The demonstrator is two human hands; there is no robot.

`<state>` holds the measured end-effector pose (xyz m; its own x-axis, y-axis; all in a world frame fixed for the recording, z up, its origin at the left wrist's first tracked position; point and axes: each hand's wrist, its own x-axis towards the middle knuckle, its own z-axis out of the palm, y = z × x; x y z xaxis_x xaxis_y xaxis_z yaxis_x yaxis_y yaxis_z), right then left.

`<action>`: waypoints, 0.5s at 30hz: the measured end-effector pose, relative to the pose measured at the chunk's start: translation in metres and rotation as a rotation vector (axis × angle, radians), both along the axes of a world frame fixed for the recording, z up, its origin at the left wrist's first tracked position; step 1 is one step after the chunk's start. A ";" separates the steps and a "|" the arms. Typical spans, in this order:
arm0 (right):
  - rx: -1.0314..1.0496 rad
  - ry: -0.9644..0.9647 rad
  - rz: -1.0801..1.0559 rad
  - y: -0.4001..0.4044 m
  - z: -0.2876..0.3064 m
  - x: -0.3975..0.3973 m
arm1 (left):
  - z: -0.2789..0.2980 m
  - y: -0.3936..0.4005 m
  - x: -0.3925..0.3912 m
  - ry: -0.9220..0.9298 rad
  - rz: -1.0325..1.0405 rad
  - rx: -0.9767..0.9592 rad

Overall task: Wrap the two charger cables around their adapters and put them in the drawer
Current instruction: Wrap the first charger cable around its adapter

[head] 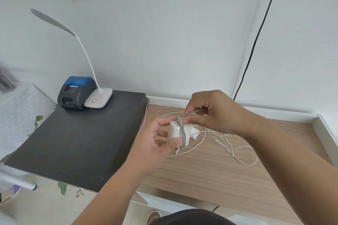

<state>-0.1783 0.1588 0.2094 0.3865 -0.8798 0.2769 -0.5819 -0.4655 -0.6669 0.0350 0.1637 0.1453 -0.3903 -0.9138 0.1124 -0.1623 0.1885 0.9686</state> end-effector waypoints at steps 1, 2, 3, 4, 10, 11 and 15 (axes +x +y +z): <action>0.004 -0.010 0.000 0.000 0.000 -0.001 | 0.001 0.000 0.000 0.006 -0.003 0.006; 0.009 -0.020 0.002 0.000 0.001 -0.001 | 0.002 -0.001 0.000 0.017 -0.007 0.017; 0.015 -0.030 0.003 0.000 0.002 -0.001 | 0.003 -0.001 -0.001 0.032 -0.012 0.030; 0.024 -0.043 0.004 0.000 0.003 -0.002 | 0.004 -0.001 -0.001 0.044 -0.019 0.040; 0.161 -0.123 0.014 -0.002 0.009 -0.005 | 0.007 -0.003 0.002 0.127 -0.103 0.074; 0.175 -0.135 0.013 -0.002 0.009 -0.005 | 0.007 -0.002 0.003 0.128 -0.108 0.074; 0.177 -0.121 0.031 -0.002 0.009 -0.004 | 0.010 0.001 0.005 0.082 -0.123 0.051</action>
<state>-0.1826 0.1569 0.2187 0.3875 -0.9069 0.1651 -0.4797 -0.3514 -0.8040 0.0403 0.1646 0.1553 -0.4908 -0.8651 0.1032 -0.0610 0.1523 0.9864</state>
